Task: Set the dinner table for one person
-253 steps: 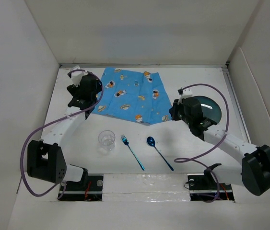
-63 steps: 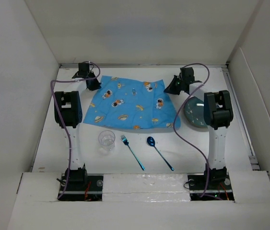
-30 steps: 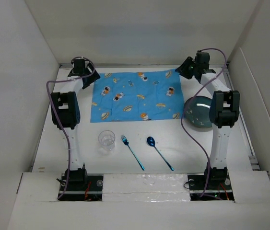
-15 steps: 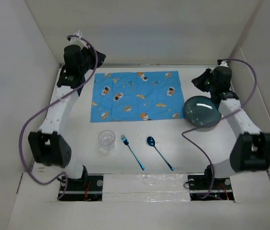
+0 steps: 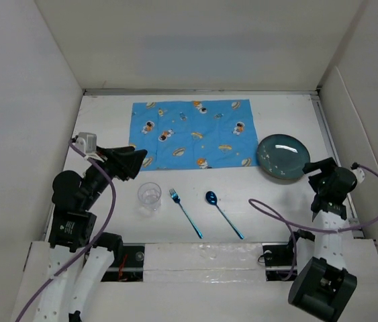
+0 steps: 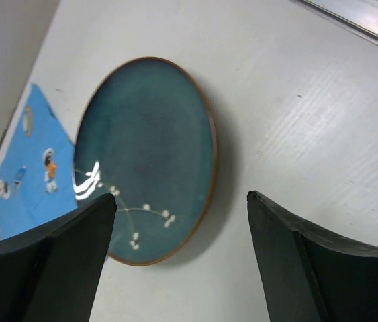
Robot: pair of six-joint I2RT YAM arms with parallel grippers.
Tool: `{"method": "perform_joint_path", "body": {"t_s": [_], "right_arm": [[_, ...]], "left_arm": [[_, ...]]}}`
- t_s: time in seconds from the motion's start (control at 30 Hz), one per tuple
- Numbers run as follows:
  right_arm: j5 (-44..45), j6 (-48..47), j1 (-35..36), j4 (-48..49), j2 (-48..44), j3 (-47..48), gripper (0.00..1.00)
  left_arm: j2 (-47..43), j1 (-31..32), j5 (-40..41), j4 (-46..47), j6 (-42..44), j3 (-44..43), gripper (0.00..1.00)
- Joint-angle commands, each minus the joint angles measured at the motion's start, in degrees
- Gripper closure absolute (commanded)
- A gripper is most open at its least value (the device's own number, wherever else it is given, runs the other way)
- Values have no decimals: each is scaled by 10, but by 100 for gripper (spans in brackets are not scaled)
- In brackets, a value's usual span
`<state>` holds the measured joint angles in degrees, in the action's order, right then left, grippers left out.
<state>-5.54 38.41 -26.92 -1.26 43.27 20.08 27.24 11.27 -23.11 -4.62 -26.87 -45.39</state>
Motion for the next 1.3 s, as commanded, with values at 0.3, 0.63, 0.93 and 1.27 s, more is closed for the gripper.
{"method": "perform_joint_path", "body": {"t_s": [0.3, 0.63, 0.93, 1.27], "right_arm": [[-169, 28, -67, 213, 254, -20, 17], [-175, 126, -56, 326, 380, -21, 38], [-192, 195, -63, 420, 467, -38, 61], [-225, 233, -86, 500, 432, -77, 100]], "left_arm": [[-50, 60, 4, -69, 80, 64, 43], [-65, 82, 31, -80, 69, 65, 43], [-67, 88, 51, -87, 63, 63, 43], [-62, 88, 56, -89, 61, 62, 43]]}}
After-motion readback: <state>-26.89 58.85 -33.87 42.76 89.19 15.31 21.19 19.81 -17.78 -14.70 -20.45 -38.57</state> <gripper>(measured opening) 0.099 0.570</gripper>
